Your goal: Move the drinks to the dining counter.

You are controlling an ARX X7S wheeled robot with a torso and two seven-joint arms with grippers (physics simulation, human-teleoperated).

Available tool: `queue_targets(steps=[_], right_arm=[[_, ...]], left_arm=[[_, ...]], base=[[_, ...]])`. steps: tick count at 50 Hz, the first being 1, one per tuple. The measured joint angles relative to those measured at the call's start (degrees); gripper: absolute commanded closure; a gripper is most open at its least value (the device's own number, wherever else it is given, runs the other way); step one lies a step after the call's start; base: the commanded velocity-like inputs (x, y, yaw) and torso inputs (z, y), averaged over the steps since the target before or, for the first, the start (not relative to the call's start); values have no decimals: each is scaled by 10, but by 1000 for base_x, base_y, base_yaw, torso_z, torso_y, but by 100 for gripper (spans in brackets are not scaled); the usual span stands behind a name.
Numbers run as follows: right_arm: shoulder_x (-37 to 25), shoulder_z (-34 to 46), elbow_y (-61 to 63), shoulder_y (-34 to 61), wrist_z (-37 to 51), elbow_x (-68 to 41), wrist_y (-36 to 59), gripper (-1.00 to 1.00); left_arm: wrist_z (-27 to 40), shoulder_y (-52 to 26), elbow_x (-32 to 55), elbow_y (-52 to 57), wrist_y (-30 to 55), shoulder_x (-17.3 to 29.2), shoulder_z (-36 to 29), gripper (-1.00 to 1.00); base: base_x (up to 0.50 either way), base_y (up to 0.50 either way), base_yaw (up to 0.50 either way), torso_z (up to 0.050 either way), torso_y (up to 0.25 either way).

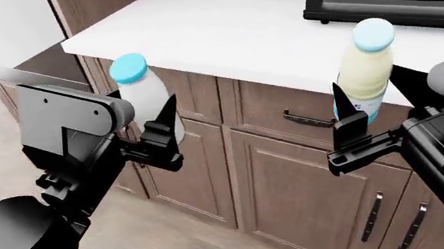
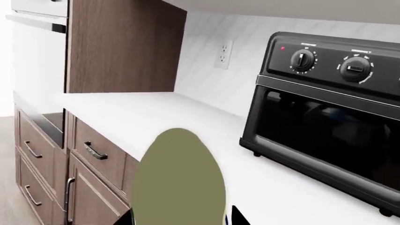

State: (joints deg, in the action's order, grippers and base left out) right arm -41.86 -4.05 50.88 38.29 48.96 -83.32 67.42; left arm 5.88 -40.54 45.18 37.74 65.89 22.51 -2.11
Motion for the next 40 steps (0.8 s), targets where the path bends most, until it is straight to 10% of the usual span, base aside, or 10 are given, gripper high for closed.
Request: queue_targets(steps=[40], right_arm=[[-9, 10, 0, -1, -1, 0, -13, 100]], left_arm=[[8, -2, 10, -4, -8, 8, -9, 100]], base=[[0, 0, 500, 1, 1]])
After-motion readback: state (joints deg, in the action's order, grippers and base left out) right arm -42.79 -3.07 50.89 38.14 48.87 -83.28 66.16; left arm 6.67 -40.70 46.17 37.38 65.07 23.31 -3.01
